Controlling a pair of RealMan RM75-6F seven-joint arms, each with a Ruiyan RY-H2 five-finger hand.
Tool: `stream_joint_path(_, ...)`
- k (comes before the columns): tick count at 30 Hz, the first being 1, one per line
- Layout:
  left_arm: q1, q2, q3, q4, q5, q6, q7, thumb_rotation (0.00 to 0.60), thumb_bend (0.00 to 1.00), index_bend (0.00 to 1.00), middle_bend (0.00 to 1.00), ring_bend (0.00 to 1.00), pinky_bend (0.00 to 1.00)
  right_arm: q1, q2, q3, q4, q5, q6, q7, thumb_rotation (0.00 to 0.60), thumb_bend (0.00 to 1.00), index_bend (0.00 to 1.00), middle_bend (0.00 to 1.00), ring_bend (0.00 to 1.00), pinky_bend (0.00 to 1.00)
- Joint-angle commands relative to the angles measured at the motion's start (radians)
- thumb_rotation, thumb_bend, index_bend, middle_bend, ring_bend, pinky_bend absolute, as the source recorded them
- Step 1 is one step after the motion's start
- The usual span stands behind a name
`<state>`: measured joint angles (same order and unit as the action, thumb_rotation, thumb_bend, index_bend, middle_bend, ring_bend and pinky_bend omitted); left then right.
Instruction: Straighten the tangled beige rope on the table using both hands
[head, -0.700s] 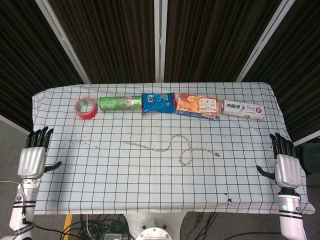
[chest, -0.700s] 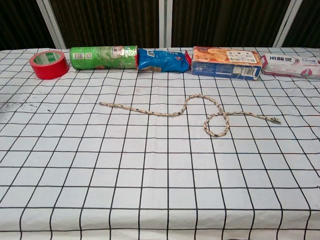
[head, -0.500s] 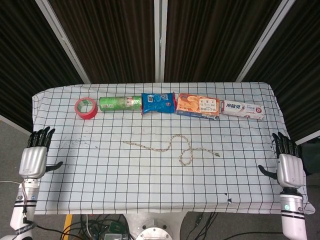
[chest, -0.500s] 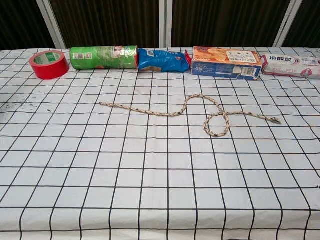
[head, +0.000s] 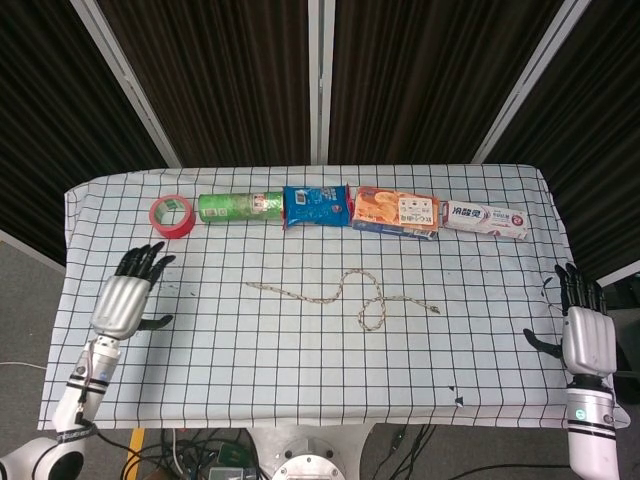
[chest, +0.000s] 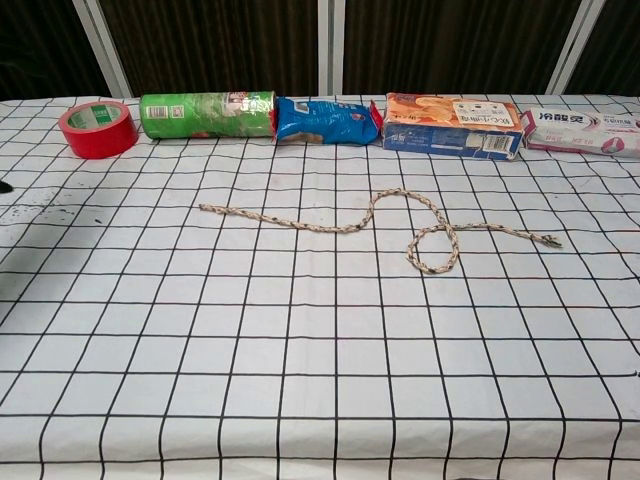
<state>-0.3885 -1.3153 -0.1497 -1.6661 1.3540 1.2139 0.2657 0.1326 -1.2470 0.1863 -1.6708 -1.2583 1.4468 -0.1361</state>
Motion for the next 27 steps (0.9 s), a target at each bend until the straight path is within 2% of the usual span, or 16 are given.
stream_joint_path(1,-0.113,-0.048,-0.024,-0.025,-0.042,-0.141,0.087,0.600,0.00,0.20,0.02,0.00,0.08,-0.002,0.005,-0.004,-0.003,0.007,-0.006,-0.010,0.600,0.07,0.00,0.00,0.00,0.00)
stream_joint_path(5,-0.189,-0.119,-0.042,0.010,-0.071,-0.210,0.124,0.600,0.00,0.21,0.06,0.00,0.09,0.002,0.010,0.003,-0.001,0.021,-0.015,-0.016,0.600,0.06,0.00,0.00,0.00,0.00)
stream_joint_path(9,-0.254,-0.190,-0.063,0.081,-0.120,-0.272,0.130,0.600,0.00,0.26,0.06,0.00,0.09,0.007,0.013,0.010,0.004,0.026,-0.019,-0.017,0.600,0.07,0.00,0.00,0.00,0.00)
stream_joint_path(18,-0.348,-0.371,-0.084,0.253,-0.170,-0.262,0.216,0.600,0.00,0.29,0.06,0.00,0.08,0.008,0.031,0.017,0.004,0.039,-0.019,-0.030,0.600,0.07,0.00,0.00,0.00,0.00)
stream_joint_path(21,-0.365,-0.408,-0.083,0.296,-0.183,-0.263,0.225,0.600,0.04,0.30,0.06,0.00,0.07,0.006,0.033,0.014,0.005,0.043,-0.021,-0.027,0.600,0.07,0.00,0.00,0.00,0.00)
stream_joint_path(27,-0.384,-0.458,-0.082,0.387,-0.205,-0.256,0.229,0.600,0.17,0.30,0.11,0.00,0.06,0.000,0.027,0.012,0.013,0.050,-0.023,-0.003,0.600,0.06,0.00,0.00,0.00,0.00)
